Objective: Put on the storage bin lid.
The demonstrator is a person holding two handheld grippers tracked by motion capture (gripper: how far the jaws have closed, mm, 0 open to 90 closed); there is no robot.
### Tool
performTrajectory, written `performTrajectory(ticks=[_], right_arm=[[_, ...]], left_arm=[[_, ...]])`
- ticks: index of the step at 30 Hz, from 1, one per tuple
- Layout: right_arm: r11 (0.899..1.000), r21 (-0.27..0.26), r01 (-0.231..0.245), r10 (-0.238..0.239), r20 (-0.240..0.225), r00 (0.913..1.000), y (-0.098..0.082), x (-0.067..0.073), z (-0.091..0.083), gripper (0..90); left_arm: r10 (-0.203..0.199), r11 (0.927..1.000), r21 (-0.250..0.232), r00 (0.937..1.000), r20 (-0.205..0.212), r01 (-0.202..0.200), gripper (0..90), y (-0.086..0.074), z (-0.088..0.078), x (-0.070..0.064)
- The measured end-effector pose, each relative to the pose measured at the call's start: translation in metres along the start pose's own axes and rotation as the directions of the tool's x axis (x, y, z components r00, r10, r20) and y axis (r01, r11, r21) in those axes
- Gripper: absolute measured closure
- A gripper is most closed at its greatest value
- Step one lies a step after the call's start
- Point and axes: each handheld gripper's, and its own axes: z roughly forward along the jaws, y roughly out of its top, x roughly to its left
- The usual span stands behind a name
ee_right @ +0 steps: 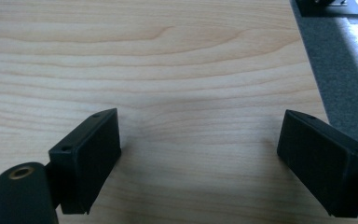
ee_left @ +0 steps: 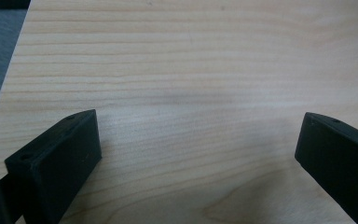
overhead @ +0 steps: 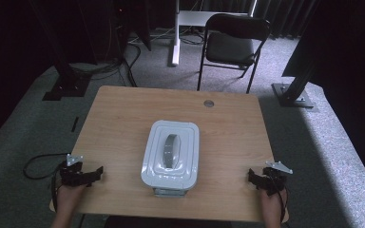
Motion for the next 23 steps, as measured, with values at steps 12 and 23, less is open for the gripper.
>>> performTrajectory(ticks=[12,23], right_arm=[[1.0,-0.002,-0.005,0.005,0.003,1.0,0.0,-0.003,0.0,12.7],[1.0,-0.001,-0.005,0.005,0.005,1.0,0.006,-0.003,0.007,12.5]], left_arm=[[-0.01,0.9998,0.015,0.9975,-0.07,0.011,0.8,0.001,0.002,-0.007],[-0.022,0.9996,0.014,0.9966,-0.08,0.023,0.8,0.002,0.003,-0.008]])
